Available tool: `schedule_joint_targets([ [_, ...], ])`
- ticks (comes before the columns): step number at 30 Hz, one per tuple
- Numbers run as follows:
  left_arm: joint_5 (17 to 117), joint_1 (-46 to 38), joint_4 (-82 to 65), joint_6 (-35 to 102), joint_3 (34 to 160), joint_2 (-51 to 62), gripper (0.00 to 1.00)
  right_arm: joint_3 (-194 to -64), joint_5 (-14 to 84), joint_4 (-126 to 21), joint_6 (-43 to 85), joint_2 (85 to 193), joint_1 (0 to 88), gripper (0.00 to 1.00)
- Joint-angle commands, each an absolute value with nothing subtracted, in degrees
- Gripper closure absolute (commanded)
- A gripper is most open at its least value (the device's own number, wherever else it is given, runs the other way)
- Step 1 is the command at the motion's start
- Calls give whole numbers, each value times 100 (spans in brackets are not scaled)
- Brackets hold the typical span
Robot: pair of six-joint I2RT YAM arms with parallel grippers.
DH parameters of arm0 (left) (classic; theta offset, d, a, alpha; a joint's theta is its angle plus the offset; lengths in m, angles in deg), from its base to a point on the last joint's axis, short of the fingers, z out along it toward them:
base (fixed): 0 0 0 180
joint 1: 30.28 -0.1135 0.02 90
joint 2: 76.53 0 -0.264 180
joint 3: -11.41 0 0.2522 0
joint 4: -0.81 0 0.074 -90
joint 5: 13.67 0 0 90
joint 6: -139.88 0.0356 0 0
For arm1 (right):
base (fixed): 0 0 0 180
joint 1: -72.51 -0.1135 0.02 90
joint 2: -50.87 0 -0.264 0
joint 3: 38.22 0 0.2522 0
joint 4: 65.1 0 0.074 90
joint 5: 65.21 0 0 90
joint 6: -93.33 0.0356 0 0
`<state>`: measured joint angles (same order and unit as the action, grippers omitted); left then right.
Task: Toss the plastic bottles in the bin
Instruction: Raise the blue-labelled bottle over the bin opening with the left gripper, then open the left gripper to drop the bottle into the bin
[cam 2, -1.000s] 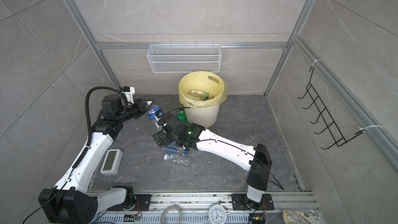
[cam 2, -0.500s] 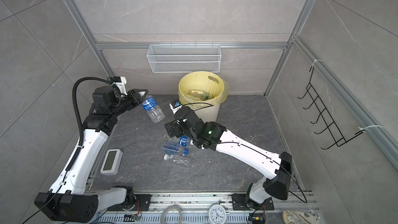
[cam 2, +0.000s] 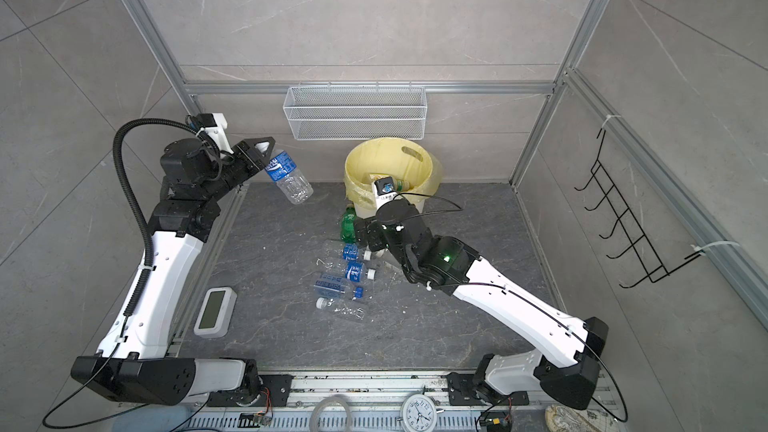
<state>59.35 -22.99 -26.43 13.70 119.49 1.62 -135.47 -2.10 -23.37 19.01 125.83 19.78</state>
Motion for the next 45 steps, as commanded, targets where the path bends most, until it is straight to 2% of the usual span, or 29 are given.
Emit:
schedule_joint_targets([
  [1,5892,-2093,-1950,1354,12415,312,90,-13305,-452,-2374,2091,12164,2127,1],
  [11,6058,-931,-1563,1926,13958,1518,89,-12898,-602,-2113,2192,11362,2581,0],
  [15,6095,-519,-1752,1958,15075,2729,89,-12850,-516,-1970,2264,11318,2676,1],
  [18,5919,-422,-2569,1644,16545,3960,88,-12869,-425,-1876,2328,11327,2689,0],
  [19,5757,-374,-2918,1601,17157,4352,82,-12866,-390,-1849,2341,11321,2693,0],
  [20,5637,-326,-3176,1624,17582,4614,71,-12867,-366,-1824,2349,11327,2696,0],
  [21,5563,-263,-3424,1714,17926,4794,53,-12855,-351,-1789,2369,11327,2691,1],
  [24,5625,-190,-3439,1950,17535,4552,10,-12771,-292,-1800,2397,11302,2691,0],
  [25,5664,-190,-3285,2009,17128,4328,0,-12739,-259,-1831,2407,11294,2698,1],
  [28,5716,-190,-3064,2272,16249,3754,0,-12676,-139,-1920,2447,11370,2708,0],
  [35,5694,-190,-3556,2669,15762,3028,0,-12770,126,-2077,2547,11698,2707,0],
  [45,6130,-316,-3593,3124,13767,1375,0,-12685,339,-2313,2614,12085,2707,0],
])
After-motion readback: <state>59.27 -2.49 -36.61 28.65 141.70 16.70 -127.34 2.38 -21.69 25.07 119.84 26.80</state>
